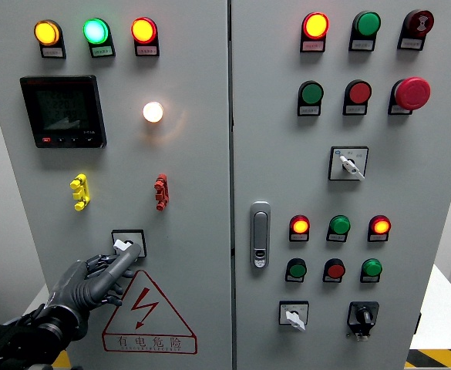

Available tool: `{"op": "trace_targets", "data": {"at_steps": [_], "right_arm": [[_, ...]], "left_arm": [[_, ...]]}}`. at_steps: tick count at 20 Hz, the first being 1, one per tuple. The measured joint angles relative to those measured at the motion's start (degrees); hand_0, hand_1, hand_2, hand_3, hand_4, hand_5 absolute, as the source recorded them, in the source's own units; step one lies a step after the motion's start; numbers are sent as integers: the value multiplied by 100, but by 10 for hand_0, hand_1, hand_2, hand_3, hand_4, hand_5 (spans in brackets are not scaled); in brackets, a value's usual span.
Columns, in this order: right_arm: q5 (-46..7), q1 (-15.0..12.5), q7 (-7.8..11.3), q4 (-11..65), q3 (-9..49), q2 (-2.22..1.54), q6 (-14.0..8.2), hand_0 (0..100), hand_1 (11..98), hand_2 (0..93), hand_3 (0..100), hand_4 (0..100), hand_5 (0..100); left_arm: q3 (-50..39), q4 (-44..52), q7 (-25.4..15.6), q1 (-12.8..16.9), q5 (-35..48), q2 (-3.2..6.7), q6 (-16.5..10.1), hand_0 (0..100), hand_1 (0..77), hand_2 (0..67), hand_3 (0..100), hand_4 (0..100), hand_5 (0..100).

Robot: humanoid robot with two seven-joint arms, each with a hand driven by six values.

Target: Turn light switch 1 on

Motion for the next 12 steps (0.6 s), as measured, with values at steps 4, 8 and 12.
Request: {"op": "trace_targets", "data": {"at_steps": [4, 8, 12], "right_arm": [[0, 0, 0, 0, 0, 0, -4, 0, 201, 0, 198, 194, 105], [0, 0, 0, -2, 0, 0, -4, 0, 195, 0, 199, 194, 105], [0, 0, 0, -3, 0, 0, -2, 0, 195, 0, 199, 194, 105]], "left_arm": [[151, -199, -247, 351, -134, 31, -2, 0, 536, 386, 637, 781, 639], [246, -399, -560, 851, -664, 47, -3, 0, 534, 373, 644, 734, 436], [254, -330, -1599, 1606, -802, 4, -3, 0, 542, 369, 638, 699, 369]]}}
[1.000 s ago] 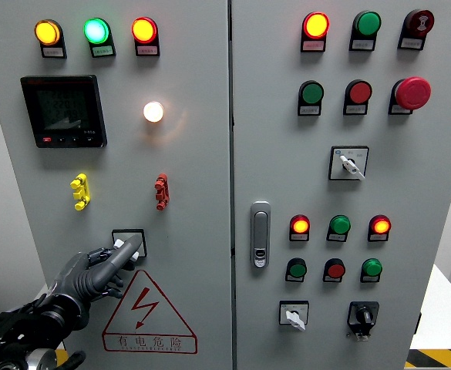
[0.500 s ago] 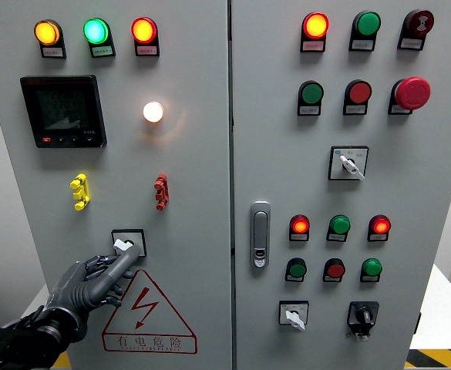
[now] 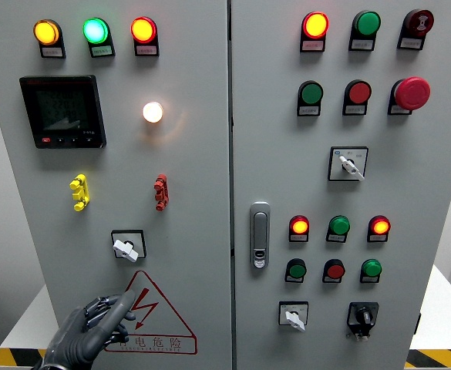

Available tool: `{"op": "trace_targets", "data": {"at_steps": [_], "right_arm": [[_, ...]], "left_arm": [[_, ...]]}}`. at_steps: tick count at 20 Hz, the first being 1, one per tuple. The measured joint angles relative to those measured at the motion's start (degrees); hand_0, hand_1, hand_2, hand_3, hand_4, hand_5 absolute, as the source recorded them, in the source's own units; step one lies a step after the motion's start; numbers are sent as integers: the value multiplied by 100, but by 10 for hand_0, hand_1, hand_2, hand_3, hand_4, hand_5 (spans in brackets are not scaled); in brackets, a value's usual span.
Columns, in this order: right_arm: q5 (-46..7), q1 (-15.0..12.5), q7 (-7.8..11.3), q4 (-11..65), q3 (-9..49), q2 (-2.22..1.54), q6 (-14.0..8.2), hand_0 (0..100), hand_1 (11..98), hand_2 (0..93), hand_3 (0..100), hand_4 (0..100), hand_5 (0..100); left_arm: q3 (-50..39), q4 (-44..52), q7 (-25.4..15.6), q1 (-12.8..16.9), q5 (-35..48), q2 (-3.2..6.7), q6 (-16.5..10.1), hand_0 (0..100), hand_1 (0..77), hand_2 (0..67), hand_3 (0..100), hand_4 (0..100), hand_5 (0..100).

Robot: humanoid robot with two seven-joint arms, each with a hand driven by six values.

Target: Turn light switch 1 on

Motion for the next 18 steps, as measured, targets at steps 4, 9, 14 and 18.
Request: {"op": "trace_targets", "data": {"at_steps": [4, 9, 14, 18], "right_arm": [[0, -1, 0, 0, 0, 0, 1, 0, 201, 0, 199, 195, 105], [0, -1, -2, 0, 0, -3, 1, 0, 202, 0, 198, 195, 105], [0, -1, -1, 0, 0, -2, 2, 0, 202, 0, 199, 195, 105], [0, -2, -2, 0, 0, -4, 4, 0, 197, 0, 199, 195, 105]], "left_arm": [[217, 692, -1561, 837, -193, 63, -14, 0, 541, 366, 642, 682, 392], [809, 2566, -3021, 1297, -605, 314, -19, 0, 468, 357, 625, 672, 426], [1864, 4568, -3569, 1333, -1902, 497, -27, 0, 426, 324, 433, 550, 394], [2950, 6243, -4291, 1263, -2378, 556, -301, 0, 337, 282, 251, 411, 369]]}}
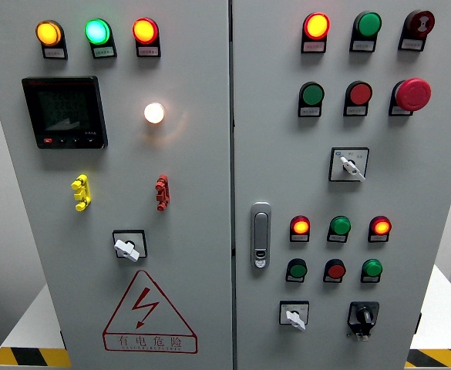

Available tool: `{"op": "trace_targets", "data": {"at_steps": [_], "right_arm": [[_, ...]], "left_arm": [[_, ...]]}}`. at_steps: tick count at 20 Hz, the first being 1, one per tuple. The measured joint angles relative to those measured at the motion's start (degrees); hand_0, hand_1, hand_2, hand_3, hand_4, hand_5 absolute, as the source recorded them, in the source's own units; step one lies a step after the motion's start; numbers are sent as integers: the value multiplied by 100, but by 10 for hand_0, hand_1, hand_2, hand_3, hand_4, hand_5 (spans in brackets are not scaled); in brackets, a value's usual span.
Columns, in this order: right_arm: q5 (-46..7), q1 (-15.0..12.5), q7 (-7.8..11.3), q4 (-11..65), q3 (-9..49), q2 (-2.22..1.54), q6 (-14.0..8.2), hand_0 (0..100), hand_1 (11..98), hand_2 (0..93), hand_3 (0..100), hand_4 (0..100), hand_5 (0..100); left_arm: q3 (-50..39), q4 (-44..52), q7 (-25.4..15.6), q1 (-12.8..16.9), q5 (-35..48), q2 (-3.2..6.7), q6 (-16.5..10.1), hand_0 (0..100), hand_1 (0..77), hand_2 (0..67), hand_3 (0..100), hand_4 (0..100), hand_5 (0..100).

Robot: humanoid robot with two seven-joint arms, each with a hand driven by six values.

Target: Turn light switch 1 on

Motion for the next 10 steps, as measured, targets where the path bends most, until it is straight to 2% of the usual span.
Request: {"op": "trace_targets", "data": {"at_steps": [3, 5, 8, 10], "right_arm": [[0, 2, 1, 3, 0, -3, -3, 0, 199, 0, 198, 195, 105], [0, 1, 1, 4, 0, -2, -3, 0, 200, 0, 199, 195, 105], [0, 1, 2, 3, 0, 1, -2, 0, 194, 0, 198, 195, 105], [0, 2, 2, 3, 0, 1, -2, 0, 197, 0, 198, 195, 105]], "left_arm": [[945, 1050, -345, -48, -629, 11, -388, 0, 303, 247, 188, 327, 370], [1699, 1831, -495, -106, -1159, -9, -769, 0, 259, 214, 145, 261, 369], [2811, 2897, -562, -163, -2245, -126, -1365, 0, 190, 179, 92, 172, 316], [3406, 3372, -537, -156, -2847, -241, -1578, 0, 144, 154, 69, 108, 262]]}}
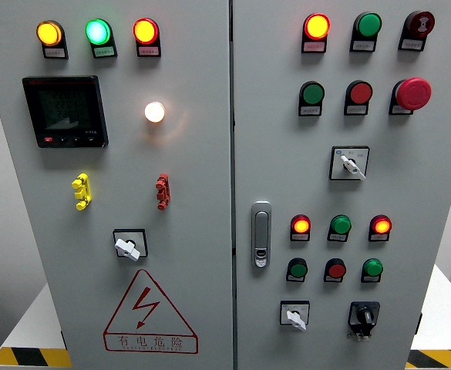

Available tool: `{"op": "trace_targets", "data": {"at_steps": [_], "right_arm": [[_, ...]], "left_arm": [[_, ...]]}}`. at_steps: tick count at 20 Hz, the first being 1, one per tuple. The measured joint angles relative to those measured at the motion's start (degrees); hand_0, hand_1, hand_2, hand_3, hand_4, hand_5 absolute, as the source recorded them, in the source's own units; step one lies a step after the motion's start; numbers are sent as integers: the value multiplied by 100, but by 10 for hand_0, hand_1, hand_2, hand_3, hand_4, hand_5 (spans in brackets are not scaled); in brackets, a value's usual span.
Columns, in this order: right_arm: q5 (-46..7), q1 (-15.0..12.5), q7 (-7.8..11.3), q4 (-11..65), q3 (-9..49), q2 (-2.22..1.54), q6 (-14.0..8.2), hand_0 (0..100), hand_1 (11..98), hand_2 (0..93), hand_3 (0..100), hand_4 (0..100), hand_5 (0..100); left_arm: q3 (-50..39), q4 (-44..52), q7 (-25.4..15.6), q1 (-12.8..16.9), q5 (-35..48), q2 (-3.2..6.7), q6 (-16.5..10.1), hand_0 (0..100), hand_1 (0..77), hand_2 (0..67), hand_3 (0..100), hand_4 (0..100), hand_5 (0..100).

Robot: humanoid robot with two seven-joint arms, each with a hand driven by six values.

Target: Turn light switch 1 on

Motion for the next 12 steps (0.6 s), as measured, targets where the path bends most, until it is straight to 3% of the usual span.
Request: {"op": "trace_targets", "data": {"at_steps": [3, 5, 6, 9, 12], "right_arm": [[0, 0, 0, -2, 0, 2, 0, 0, 194, 0, 198, 195, 104], [0, 1, 1, -2, 0, 2, 0, 0, 196, 0, 198, 195, 104], [0, -2, -1, -2, 0, 3, 0, 0, 196, 0, 198, 195, 104], [0, 1, 0, -2, 0, 3, 2, 0, 199, 0, 198, 195, 104], [0, 0, 0, -3, 0, 3, 3, 0, 200, 0, 198, 195, 104]], "left_arm": [[498, 440, 131, 184, -289, -82, -61, 0, 42, 116, 41, 34, 175], [615, 537, 424, 308, -312, -95, -42, 0, 0, 112, 26, 30, 125], [661, 580, 602, 345, -317, -96, -30, 0, 0, 109, 14, 22, 63], [905, 690, 981, 393, -322, -98, -21, 0, 0, 100, 4, 10, 0], [1202, 719, 1143, 412, -340, -113, -20, 0, 0, 81, 0, 3, 0]]}}
